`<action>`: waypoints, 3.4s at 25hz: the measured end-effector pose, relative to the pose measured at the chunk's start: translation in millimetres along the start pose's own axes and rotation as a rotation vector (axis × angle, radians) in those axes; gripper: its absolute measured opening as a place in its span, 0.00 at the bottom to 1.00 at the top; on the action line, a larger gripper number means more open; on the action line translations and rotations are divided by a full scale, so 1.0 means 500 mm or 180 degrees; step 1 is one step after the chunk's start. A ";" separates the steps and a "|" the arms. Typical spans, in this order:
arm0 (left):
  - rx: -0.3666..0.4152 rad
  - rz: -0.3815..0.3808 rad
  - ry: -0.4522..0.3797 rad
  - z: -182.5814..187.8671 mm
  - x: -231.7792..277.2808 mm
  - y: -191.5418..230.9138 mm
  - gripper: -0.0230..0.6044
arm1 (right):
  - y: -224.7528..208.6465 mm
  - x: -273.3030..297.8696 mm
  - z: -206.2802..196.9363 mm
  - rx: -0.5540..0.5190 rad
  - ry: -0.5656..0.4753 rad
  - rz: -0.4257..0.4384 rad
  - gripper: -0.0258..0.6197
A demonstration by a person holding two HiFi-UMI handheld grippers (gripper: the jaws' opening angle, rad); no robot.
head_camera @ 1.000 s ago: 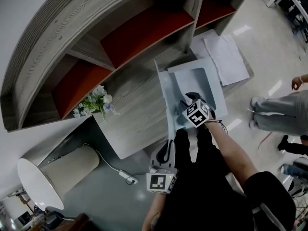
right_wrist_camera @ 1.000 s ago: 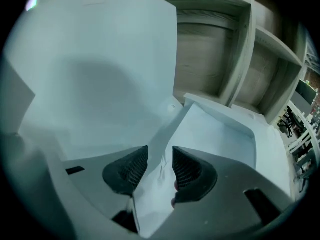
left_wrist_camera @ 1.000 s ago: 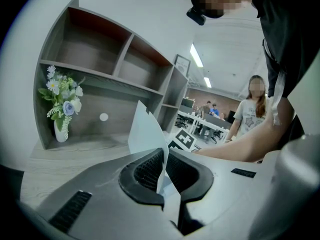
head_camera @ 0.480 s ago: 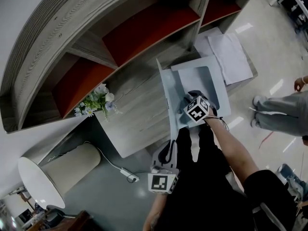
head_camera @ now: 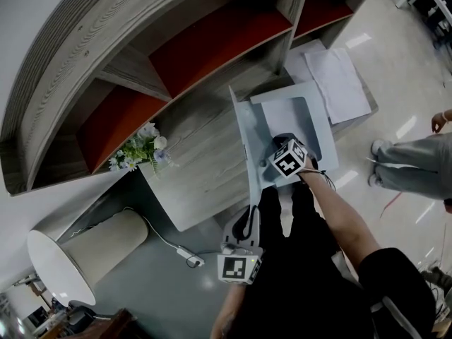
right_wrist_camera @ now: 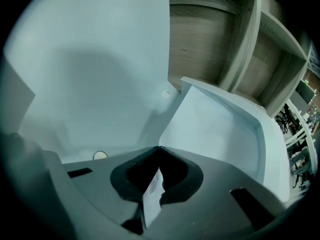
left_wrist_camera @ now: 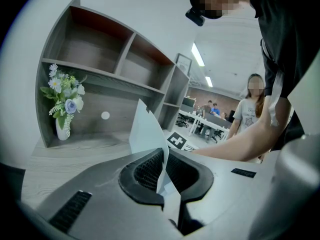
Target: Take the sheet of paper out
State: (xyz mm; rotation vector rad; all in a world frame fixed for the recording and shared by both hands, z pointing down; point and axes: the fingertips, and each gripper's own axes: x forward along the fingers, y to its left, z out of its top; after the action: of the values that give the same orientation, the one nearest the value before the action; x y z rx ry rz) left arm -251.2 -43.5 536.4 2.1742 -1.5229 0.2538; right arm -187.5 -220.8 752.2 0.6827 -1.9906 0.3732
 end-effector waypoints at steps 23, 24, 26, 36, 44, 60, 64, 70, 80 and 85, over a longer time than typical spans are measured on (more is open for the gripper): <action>0.0016 0.0165 -0.0043 0.012 0.018 -0.032 0.08 | 0.022 -0.204 0.073 0.0689 -0.0968 0.0474 0.06; 0.0022 0.0188 -0.0043 0.011 0.018 -0.032 0.08 | 0.020 -0.217 0.076 0.0720 -0.1009 0.0503 0.06; 0.0030 0.0231 -0.0045 0.012 0.019 -0.033 0.08 | 0.015 -0.244 0.079 0.0767 -0.1095 0.0552 0.06; 0.0111 0.0380 -0.0091 0.020 0.042 -0.069 0.08 | -0.025 -0.382 0.089 0.0786 -0.1578 0.0647 0.06; 0.0207 0.0553 -0.0139 0.028 0.059 -0.096 0.10 | -0.062 -0.495 0.093 0.0678 -0.1943 0.0674 0.06; 0.0415 0.0725 -0.0289 0.061 0.091 -0.174 0.21 | -0.128 -0.665 0.027 0.0556 -0.2335 0.0725 0.06; 0.0435 0.0719 -0.0359 0.076 0.094 -0.201 0.22 | -0.143 -0.701 0.006 0.0543 -0.2416 0.0740 0.06; 0.0430 0.0693 -0.0480 0.093 0.088 -0.247 0.22 | -0.159 -0.739 -0.024 0.0527 -0.2494 0.0765 0.06; 0.0422 0.0521 -0.0689 0.135 0.070 -0.293 0.22 | -0.154 -0.783 -0.053 0.0549 -0.2577 0.0719 0.06; 0.0436 0.0425 -0.0797 0.155 0.043 -0.310 0.19 | -0.127 -0.810 -0.061 0.0538 -0.2617 0.0692 0.06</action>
State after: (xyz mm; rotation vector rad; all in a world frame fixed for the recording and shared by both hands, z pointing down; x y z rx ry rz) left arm -108.9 -56.1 435.7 2.2822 -1.8413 0.1359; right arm 25.8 -129.9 412.9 0.8064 -2.8529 0.4352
